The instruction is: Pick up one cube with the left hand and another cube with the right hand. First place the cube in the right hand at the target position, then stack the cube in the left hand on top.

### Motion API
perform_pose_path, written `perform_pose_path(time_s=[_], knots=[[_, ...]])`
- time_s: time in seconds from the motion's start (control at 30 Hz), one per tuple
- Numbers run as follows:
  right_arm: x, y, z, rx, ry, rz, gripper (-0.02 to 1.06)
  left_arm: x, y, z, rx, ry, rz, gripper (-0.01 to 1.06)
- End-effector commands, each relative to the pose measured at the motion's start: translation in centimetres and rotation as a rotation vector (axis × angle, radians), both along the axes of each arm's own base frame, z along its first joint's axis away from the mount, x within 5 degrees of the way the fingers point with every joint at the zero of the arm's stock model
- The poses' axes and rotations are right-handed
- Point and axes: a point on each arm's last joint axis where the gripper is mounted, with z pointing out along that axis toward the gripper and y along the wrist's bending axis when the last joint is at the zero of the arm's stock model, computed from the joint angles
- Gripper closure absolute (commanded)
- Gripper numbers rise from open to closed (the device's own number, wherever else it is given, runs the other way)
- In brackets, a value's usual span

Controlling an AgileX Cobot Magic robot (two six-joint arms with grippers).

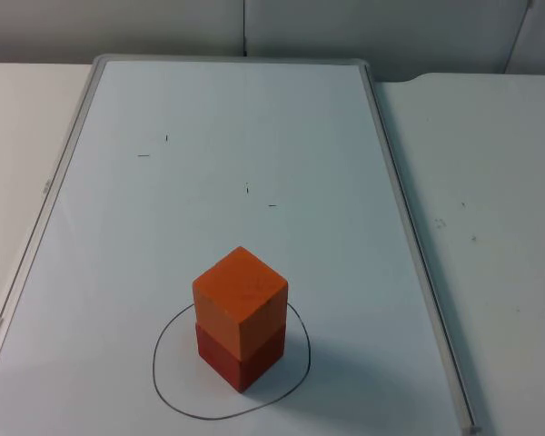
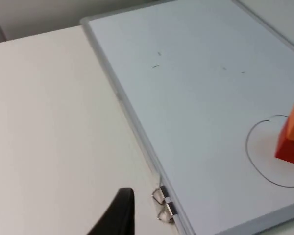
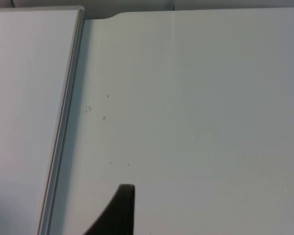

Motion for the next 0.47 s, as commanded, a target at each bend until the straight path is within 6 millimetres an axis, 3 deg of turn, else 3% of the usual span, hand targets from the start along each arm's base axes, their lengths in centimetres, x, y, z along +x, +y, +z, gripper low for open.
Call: perform_pose_path(time_s=[0.0,0.43], knots=[[0.04,0.04,-0.04,0.0,-0.01,-0.004,0.0,0.04,-0.07,-0.14,-0.008,-0.005,0.081,0.0],[0.04,0.04,-0.04,0.0,-0.01,-0.004,0.0,0.02,-0.2,-0.14,-0.007,-0.006,0.276,0.0]])
